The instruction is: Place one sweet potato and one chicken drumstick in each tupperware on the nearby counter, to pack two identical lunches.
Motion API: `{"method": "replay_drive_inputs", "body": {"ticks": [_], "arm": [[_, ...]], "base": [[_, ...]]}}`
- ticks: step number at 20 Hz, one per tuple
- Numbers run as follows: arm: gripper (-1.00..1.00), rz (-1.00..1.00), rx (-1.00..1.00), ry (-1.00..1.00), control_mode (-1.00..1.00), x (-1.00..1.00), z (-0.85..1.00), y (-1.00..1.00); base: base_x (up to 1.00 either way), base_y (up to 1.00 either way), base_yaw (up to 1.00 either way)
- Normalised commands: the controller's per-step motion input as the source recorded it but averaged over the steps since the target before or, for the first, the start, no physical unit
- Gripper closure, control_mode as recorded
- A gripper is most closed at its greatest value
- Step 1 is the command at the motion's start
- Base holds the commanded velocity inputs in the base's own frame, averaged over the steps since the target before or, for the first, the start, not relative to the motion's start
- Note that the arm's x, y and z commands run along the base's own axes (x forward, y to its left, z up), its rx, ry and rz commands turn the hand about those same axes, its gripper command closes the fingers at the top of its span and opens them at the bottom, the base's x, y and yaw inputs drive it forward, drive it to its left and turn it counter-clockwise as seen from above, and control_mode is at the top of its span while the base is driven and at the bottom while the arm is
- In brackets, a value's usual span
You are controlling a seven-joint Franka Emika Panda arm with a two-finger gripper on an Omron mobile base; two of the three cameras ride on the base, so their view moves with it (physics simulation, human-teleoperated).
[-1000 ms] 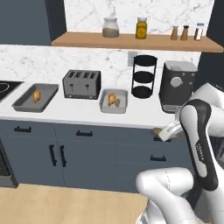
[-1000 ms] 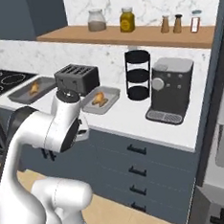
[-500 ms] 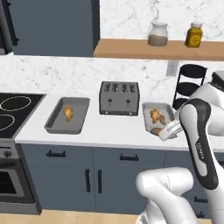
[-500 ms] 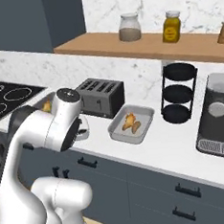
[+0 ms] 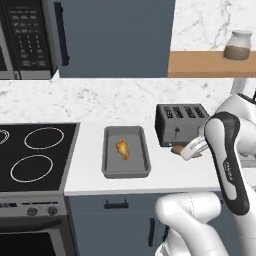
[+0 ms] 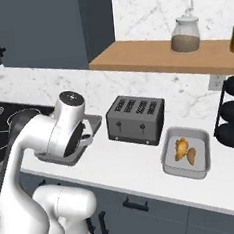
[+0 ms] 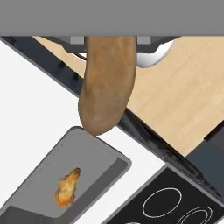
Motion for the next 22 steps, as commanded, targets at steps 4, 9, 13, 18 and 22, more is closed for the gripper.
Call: {"method": "replay_drive_inputs", "body": {"ticks": [4, 9, 13, 18, 22], "arm": [[1.00, 0.00, 0.00, 0.00, 1.00, 0.00, 0.00, 0.00], [1.00, -0.22, -0.07, 0.01, -1.00, 0.80, -0.27, 0.54], [1.00, -0.27, -0.04, 0.09, -1.00, 1.00, -0.57, 0.00], [1.00, -0.14, -0.03, 0.07, -1.00, 0.91, -0.59, -0.05], [1.00, -0.04, -0.07, 0.16, -1.00, 0.44, -0.79, -0.06]], "base": [[0.37, 1.00, -0.34], [0.20, 0.20, -0.07], [0.00, 0.00, 0.00], [0.00, 0.00, 0.00], [0.00, 0.00, 0.00]]}}
